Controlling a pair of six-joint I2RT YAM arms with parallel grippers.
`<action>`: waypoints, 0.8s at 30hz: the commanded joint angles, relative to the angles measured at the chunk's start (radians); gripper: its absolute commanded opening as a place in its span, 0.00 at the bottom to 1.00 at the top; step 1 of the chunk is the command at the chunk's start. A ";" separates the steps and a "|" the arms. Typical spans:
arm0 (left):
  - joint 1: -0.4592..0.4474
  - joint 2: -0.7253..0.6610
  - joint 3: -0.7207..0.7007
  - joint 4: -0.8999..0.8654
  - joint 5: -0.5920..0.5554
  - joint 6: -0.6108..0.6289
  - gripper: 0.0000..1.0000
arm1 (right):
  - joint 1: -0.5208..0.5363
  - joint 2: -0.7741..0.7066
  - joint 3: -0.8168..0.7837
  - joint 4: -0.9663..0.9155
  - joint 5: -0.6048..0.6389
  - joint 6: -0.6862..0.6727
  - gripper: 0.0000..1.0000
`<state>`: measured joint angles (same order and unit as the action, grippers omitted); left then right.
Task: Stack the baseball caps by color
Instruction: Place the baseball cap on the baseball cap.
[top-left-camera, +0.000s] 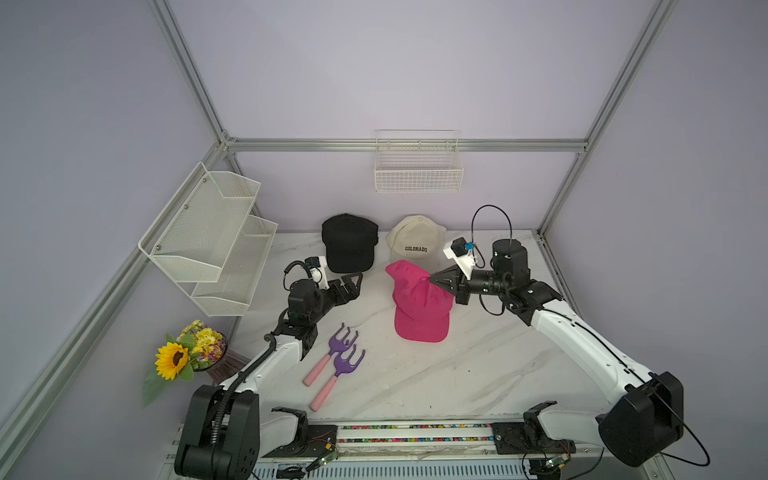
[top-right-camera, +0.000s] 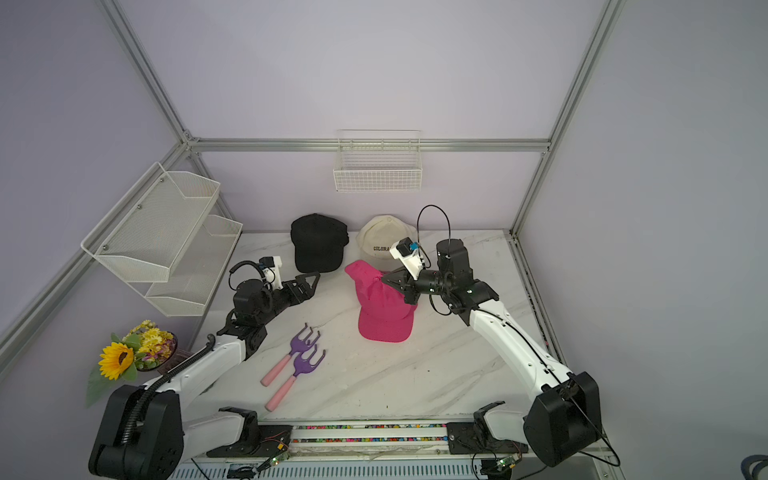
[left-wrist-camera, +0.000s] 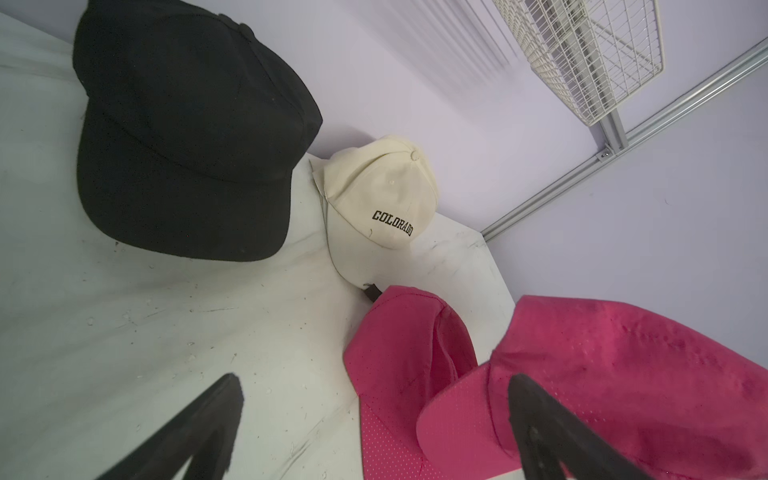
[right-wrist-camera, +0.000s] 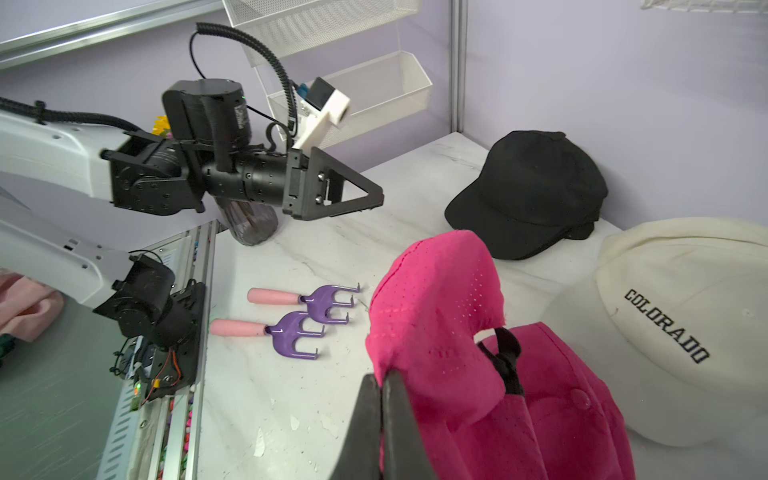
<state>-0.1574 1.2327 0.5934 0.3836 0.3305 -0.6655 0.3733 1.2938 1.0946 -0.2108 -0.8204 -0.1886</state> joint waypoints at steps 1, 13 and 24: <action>0.003 0.018 0.028 0.098 0.056 -0.009 1.00 | 0.006 -0.043 -0.003 0.007 -0.078 -0.019 0.00; 0.002 0.094 0.091 0.053 0.068 0.012 1.00 | -0.173 0.222 0.038 0.028 -0.101 -0.225 0.00; 0.002 0.143 0.132 -0.010 0.126 0.046 1.00 | -0.244 0.680 0.334 -0.043 -0.015 -0.163 0.00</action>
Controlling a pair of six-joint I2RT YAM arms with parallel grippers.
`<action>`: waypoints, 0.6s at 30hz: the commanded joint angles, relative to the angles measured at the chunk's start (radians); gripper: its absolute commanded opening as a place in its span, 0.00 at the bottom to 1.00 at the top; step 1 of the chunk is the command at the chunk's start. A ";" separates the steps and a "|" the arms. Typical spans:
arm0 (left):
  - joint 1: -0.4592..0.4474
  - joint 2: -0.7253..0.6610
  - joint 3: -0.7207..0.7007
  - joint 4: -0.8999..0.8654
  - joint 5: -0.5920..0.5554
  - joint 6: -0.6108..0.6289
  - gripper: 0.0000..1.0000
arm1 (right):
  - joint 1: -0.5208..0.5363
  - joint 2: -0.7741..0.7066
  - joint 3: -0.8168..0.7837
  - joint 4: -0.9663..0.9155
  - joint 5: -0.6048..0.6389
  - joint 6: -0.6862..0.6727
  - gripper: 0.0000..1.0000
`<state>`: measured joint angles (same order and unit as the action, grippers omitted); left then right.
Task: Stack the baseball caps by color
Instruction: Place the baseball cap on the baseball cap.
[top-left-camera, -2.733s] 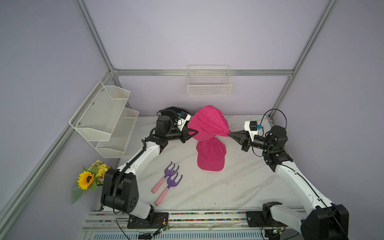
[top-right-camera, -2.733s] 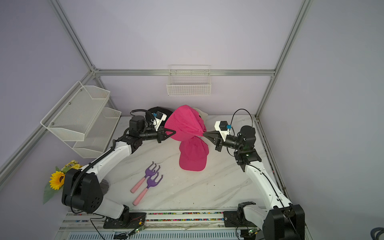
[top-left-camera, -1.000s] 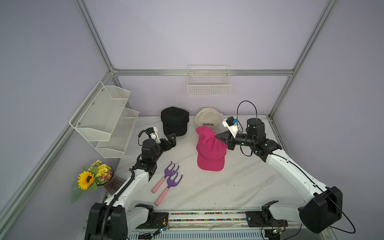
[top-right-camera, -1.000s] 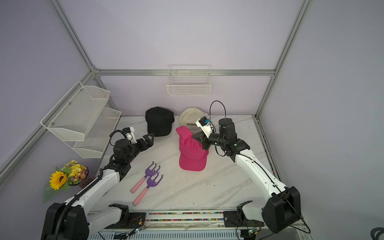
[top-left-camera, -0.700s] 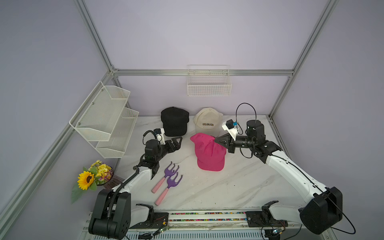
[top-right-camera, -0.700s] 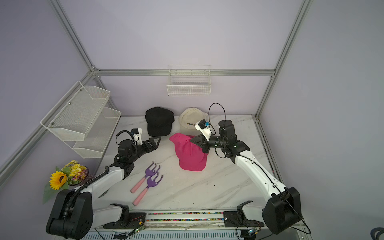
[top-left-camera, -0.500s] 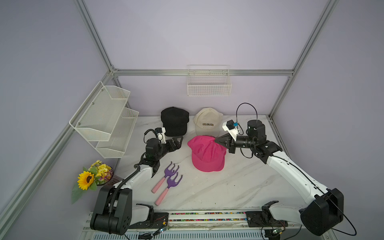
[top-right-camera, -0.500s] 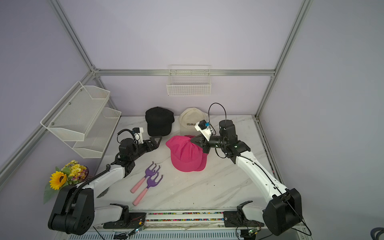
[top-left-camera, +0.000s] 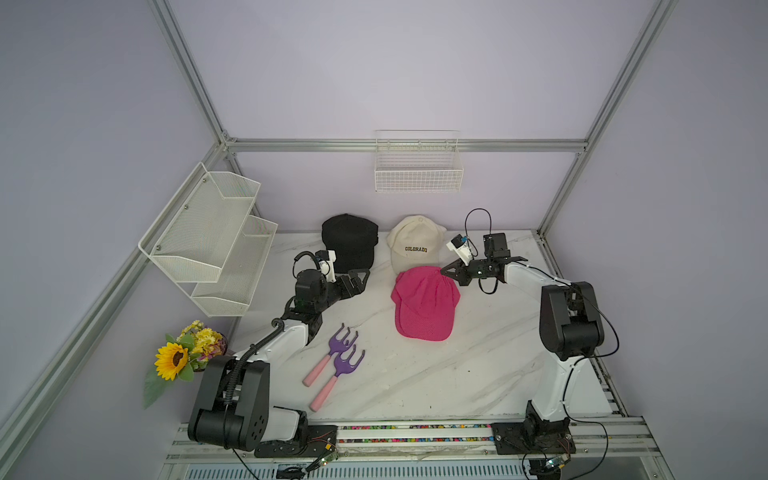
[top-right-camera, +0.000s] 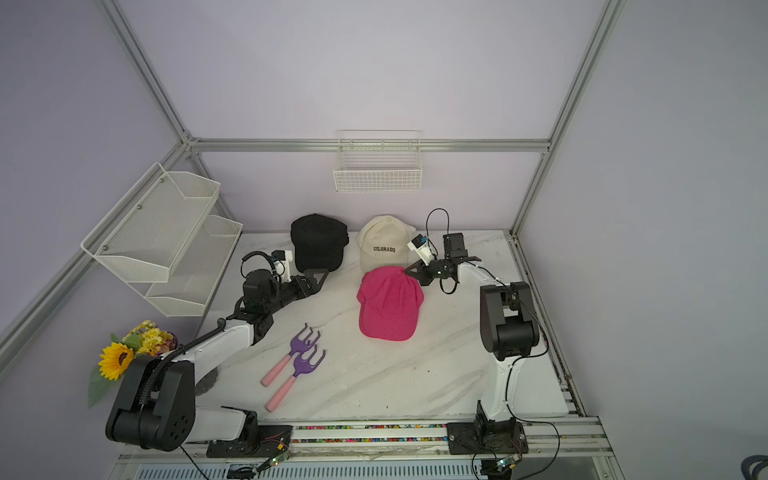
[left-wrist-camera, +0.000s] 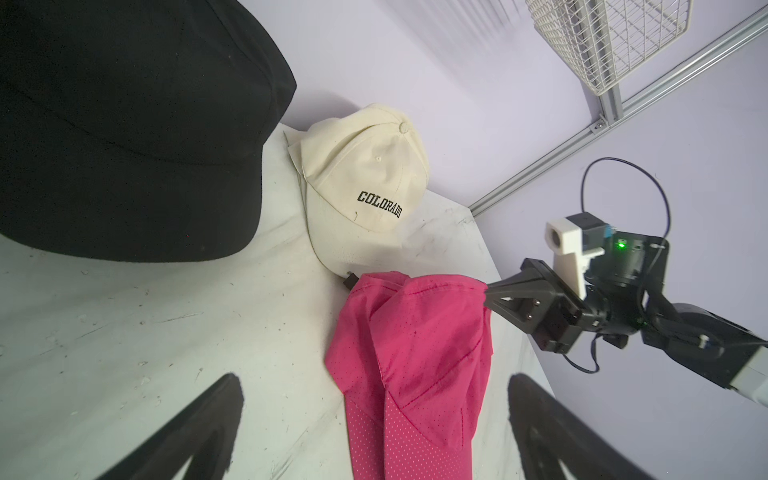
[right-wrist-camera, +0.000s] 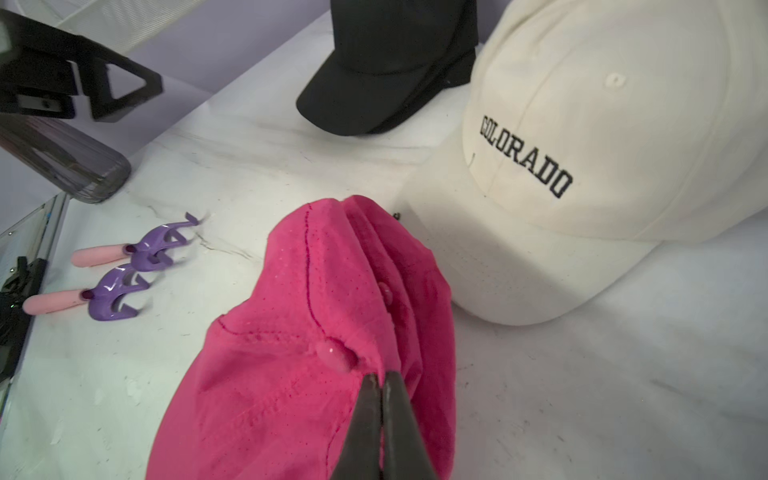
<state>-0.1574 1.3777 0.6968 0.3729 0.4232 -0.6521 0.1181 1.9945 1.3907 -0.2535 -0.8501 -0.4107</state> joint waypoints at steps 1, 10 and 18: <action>0.001 -0.001 0.029 -0.002 0.037 0.035 1.00 | 0.014 -0.033 0.028 0.031 0.012 0.090 0.00; -0.047 0.094 0.070 -0.038 0.147 0.083 1.00 | 0.076 -0.079 0.054 0.056 0.048 0.189 0.00; -0.070 0.141 0.067 -0.057 0.161 0.109 1.00 | 0.115 -0.018 0.096 0.043 0.058 0.212 0.00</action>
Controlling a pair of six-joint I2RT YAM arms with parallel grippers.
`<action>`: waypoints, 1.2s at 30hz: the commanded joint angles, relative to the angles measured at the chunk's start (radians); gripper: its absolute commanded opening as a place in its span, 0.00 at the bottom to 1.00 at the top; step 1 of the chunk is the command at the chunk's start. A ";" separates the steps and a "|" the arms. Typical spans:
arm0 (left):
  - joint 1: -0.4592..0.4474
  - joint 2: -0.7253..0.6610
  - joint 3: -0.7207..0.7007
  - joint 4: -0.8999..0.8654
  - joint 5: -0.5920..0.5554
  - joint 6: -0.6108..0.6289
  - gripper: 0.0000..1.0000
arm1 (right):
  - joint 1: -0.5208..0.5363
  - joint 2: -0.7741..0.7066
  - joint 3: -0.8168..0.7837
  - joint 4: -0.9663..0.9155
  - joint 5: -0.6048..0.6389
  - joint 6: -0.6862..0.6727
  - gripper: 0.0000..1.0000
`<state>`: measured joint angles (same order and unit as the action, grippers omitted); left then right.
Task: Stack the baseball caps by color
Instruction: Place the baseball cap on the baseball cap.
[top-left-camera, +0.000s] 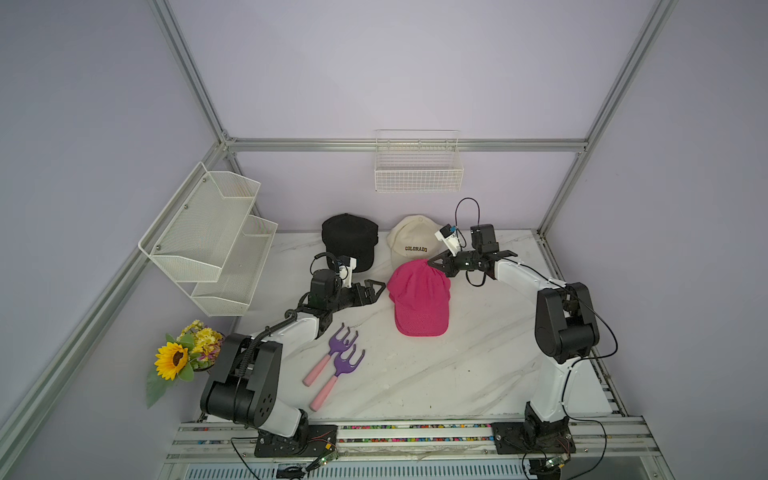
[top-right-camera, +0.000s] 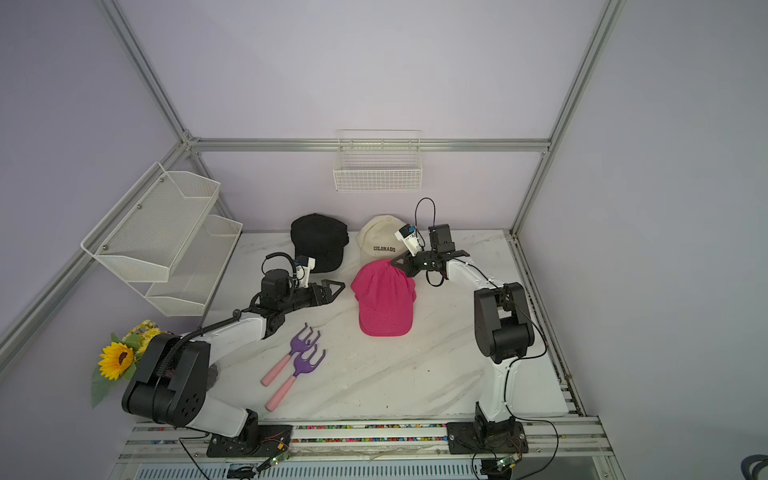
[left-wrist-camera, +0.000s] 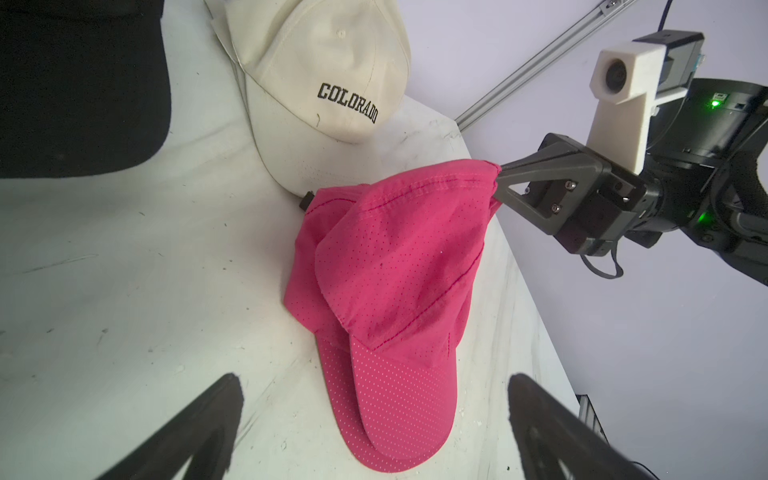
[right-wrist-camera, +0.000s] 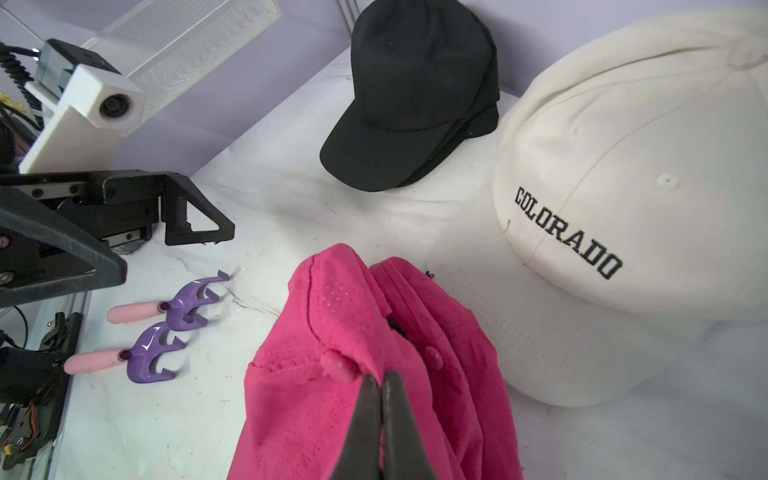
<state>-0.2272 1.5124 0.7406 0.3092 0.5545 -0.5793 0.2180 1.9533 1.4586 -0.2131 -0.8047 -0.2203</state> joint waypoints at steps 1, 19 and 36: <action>0.001 0.008 0.022 0.008 0.030 0.036 1.00 | 0.014 0.030 0.026 0.003 0.018 0.024 0.00; 0.003 -0.146 0.016 -0.151 -0.345 0.082 1.00 | 0.008 -0.174 -0.142 0.270 0.309 0.245 0.53; 0.036 -0.307 -0.183 0.007 -1.128 0.493 1.00 | -0.028 -0.596 -0.733 1.026 1.266 0.448 0.97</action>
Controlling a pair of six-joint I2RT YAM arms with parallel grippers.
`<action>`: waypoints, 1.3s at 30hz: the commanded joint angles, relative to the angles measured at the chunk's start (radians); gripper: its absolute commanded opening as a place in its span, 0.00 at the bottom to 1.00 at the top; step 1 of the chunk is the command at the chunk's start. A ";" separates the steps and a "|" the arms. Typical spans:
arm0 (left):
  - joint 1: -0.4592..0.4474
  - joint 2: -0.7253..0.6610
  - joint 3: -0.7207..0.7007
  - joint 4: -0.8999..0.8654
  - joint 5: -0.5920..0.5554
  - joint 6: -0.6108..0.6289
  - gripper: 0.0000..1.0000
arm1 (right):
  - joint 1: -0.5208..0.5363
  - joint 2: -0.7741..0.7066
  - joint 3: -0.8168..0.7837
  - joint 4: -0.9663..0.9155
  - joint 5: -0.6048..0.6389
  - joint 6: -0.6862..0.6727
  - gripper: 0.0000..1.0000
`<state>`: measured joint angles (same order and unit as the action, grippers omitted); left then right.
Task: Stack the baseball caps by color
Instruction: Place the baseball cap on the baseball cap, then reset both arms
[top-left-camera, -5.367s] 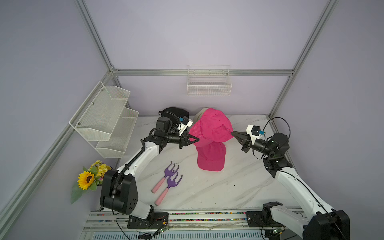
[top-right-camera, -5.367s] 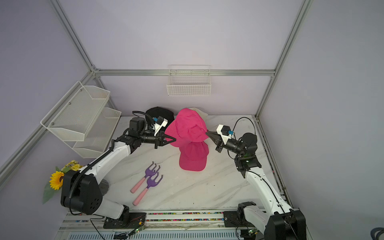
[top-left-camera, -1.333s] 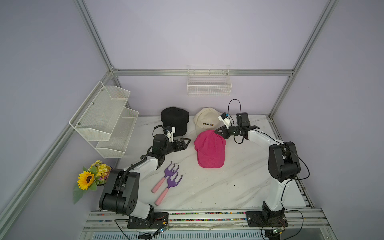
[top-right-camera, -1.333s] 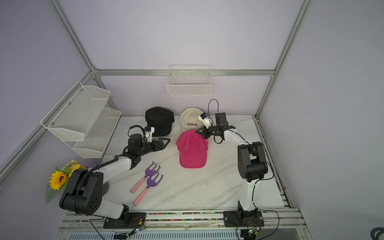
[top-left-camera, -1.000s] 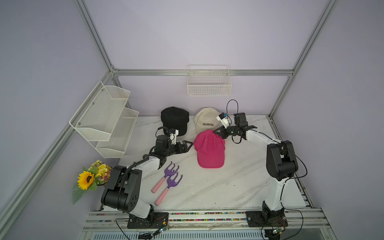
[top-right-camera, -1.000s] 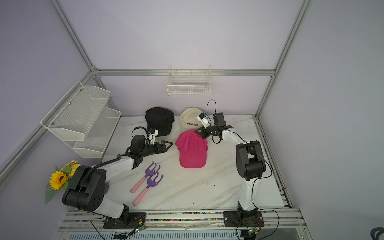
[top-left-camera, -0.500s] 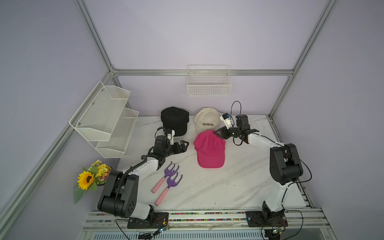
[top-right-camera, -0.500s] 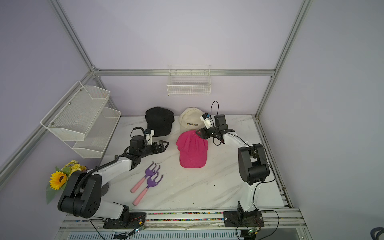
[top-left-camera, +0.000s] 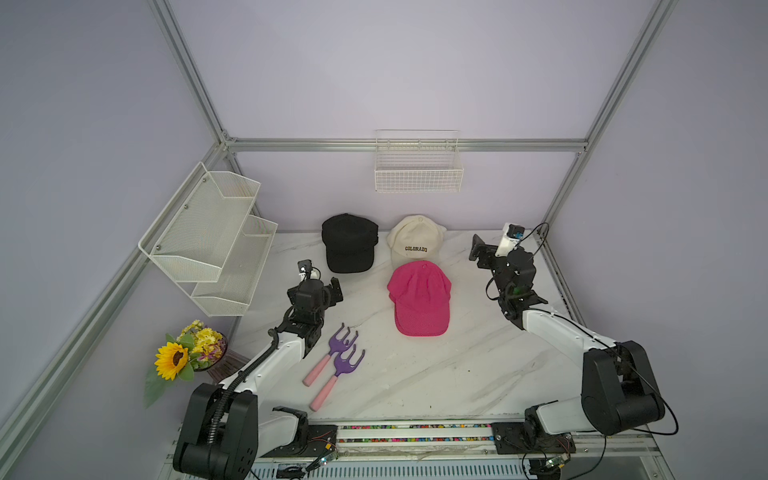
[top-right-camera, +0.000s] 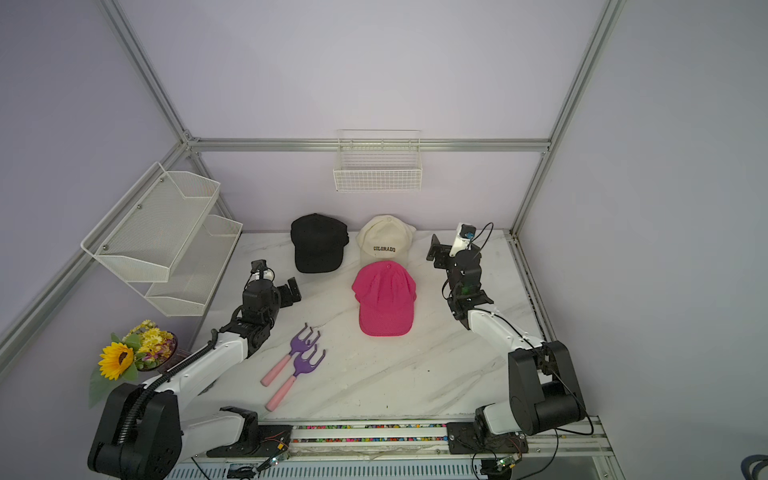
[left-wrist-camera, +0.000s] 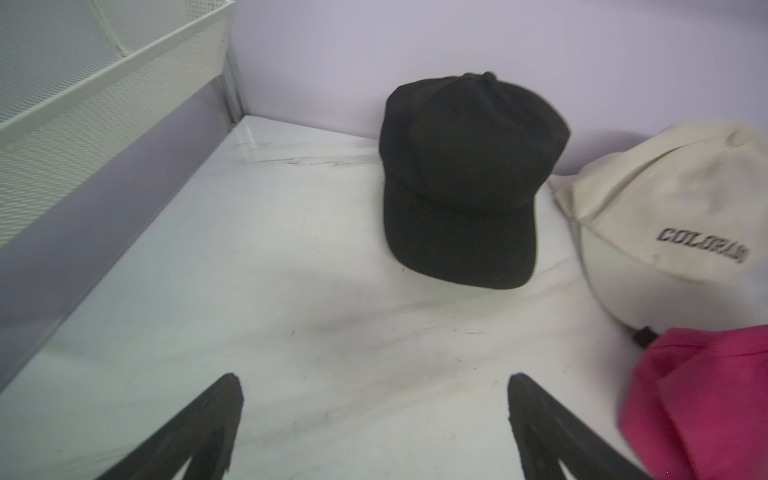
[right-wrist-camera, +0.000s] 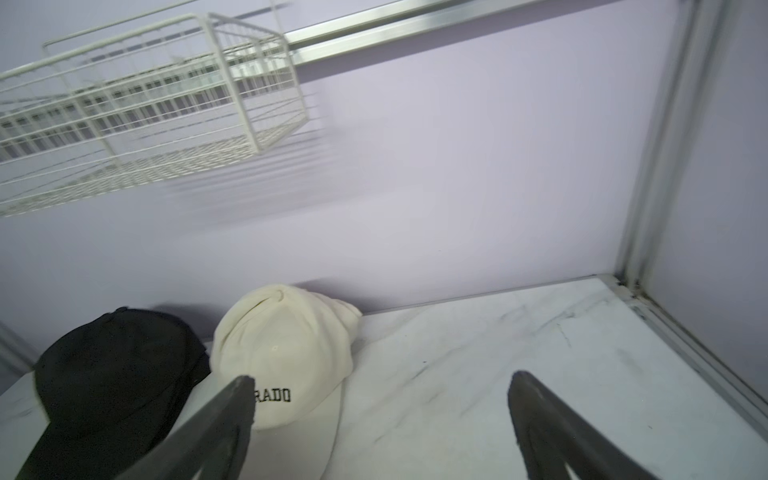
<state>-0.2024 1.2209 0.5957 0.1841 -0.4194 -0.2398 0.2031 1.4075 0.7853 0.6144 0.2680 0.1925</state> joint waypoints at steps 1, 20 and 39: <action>0.016 -0.011 -0.060 0.167 -0.166 0.183 1.00 | -0.020 -0.069 -0.098 0.238 0.229 0.036 0.97; 0.199 0.183 -0.180 0.546 0.303 0.252 1.00 | -0.270 -0.032 -0.493 0.798 -0.086 -0.149 0.97; 0.216 0.336 -0.207 0.718 0.235 0.211 1.00 | -0.320 0.238 -0.435 1.025 -0.344 -0.167 0.97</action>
<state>0.0067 1.5742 0.3820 0.8562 -0.1684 -0.0158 -0.1043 1.6585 0.3065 1.5620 -0.1078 -0.0010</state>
